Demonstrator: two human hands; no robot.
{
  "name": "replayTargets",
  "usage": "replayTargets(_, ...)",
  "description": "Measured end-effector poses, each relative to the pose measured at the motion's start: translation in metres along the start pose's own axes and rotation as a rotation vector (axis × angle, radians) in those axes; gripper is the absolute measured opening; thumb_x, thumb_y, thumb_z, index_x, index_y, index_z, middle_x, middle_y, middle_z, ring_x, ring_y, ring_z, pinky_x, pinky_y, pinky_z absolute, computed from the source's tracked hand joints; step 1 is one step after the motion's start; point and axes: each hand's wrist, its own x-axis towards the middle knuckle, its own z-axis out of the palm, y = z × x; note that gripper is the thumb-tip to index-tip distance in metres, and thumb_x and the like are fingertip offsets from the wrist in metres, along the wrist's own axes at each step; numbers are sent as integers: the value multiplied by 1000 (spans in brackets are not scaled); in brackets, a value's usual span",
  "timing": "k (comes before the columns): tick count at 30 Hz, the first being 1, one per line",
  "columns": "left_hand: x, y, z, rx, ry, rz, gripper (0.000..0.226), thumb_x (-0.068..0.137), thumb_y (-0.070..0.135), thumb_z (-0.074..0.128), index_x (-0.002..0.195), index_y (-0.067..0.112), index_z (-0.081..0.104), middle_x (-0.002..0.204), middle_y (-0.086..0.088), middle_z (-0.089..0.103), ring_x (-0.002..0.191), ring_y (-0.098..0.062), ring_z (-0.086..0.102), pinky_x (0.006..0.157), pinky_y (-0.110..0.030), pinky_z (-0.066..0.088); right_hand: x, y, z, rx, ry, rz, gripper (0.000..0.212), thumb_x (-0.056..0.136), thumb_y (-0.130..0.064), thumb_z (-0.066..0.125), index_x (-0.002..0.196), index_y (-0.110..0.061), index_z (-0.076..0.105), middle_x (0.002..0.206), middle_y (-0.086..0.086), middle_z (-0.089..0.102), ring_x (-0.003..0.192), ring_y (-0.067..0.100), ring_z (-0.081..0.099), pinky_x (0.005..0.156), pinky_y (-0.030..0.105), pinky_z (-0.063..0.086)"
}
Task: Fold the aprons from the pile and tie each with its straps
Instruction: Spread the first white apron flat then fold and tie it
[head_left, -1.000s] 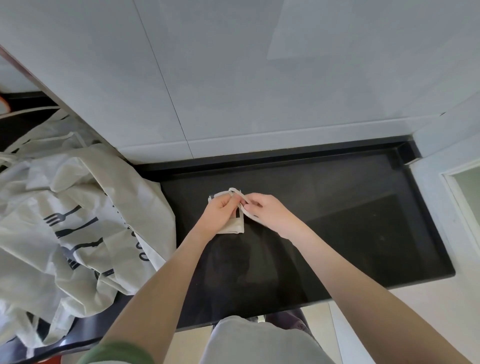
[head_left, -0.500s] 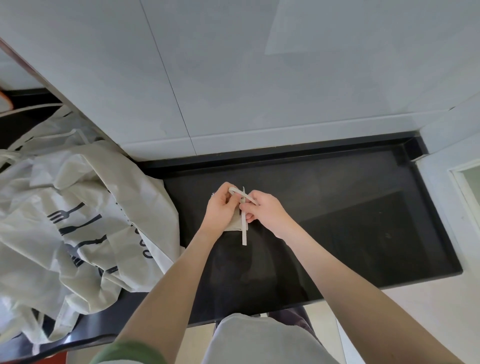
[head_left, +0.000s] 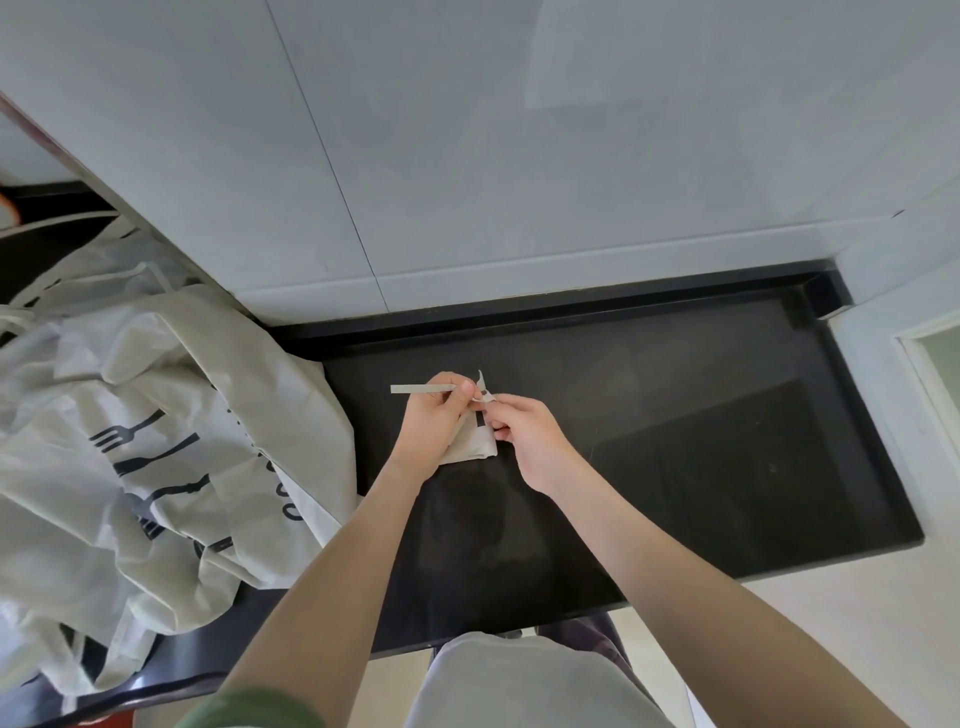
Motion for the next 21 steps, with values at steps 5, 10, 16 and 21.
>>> replayTargets(5,-1,2,1,29,-38,-35,18,99,20,52,94,13,68,92,8,59,86,-10,55,74,-18,40,-4,-7,4,255,89,84,14,95,-23,59,87,-18,69,100,-4,61,96,14,53,88,29,43)
replayTargets(10,-8,0,6,28,-148,-52,23,99,23,51,86,18,70,93,6,60,87,-14,57,82,-24,43,-5,-12,-10,52,-112,67,22,97,-27,56,80,-14,63,109,-2,64,106,10,53,94,31,31)
replayTargets(16,-10,-4,11,-105,-70,-51,34,103,24,40,92,12,70,65,13,53,58,2,48,62,-5,39,2,-3,-26,609,31,43,17,102,-15,45,90,-8,55,82,4,65,87,17,64,83,29,47)
replayTargets(21,-8,-7,10,-267,-89,-44,43,105,20,35,77,5,64,74,11,63,72,-1,59,75,-13,40,0,5,-31,888,8,-34,25,101,-3,41,78,-6,51,55,5,53,55,17,56,78,32,51)
